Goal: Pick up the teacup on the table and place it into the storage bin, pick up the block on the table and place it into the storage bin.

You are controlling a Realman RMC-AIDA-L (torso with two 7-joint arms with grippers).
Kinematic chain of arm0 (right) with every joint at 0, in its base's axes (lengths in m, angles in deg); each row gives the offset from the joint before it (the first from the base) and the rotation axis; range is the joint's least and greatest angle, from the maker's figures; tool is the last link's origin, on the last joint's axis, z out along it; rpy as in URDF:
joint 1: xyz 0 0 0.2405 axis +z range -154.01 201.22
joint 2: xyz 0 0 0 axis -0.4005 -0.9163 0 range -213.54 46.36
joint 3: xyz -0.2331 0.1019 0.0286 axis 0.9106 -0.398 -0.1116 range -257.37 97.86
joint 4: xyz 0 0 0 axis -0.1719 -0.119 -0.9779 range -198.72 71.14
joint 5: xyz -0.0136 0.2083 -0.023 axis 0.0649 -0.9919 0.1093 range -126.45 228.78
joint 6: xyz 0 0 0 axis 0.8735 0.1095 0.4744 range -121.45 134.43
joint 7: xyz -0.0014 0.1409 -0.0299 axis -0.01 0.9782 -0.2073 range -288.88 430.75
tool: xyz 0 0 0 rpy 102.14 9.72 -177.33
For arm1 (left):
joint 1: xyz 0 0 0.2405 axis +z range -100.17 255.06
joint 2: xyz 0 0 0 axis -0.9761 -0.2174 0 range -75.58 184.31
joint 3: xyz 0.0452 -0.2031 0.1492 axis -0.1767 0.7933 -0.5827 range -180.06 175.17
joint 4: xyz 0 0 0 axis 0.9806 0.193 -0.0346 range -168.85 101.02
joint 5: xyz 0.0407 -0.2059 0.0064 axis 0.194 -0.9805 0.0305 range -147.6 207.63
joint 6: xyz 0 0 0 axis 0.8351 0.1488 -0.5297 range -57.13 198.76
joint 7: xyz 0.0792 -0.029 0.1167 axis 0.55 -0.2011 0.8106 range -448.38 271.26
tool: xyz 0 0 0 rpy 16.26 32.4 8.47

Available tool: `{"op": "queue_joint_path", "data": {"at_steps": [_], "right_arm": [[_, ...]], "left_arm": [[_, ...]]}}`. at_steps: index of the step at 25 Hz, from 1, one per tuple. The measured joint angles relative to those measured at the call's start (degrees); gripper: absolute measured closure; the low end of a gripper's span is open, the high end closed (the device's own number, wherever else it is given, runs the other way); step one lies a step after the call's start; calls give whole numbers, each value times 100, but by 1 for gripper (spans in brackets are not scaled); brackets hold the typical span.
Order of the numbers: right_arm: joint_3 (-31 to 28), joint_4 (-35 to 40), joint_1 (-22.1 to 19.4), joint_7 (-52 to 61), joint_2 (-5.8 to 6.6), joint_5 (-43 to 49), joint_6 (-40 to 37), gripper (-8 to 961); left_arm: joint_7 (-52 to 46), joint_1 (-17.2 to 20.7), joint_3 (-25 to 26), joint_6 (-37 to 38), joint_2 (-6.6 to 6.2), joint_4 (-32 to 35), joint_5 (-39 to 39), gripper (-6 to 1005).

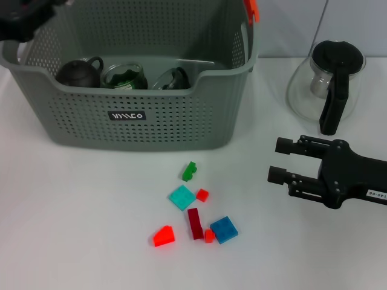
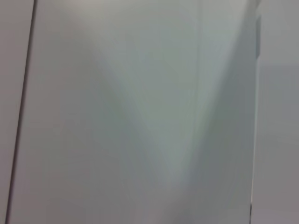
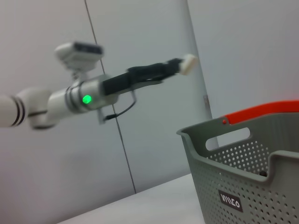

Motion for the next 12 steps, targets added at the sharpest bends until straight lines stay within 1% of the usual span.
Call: {"op": "queue_joint_path", "data": {"at_steps": [1, 3, 5, 9, 12], "right_arm": [[0, -3, 0, -5, -3, 0, 0, 279], [1, -9, 1, -16, -3, 0, -3, 279], [1, -33, 4, -26, -4, 0, 1, 279], [1, -58, 20, -33, -3, -4, 12, 280], [1, -60, 20, -35, -3, -4, 21, 280]], "left_arm": [[-193, -7, -287, -201, -7, 117, 65, 828], [-625, -8, -1029, -799, -19, 390, 352, 828], [-947, -12, -1651, -1371, 1, 619, 737, 828], [-1426, -29, -2431, -2317, 119, 963, 1275, 829], [-1937, -137, -2816, -2695, 131, 1046, 1652, 829]]}}
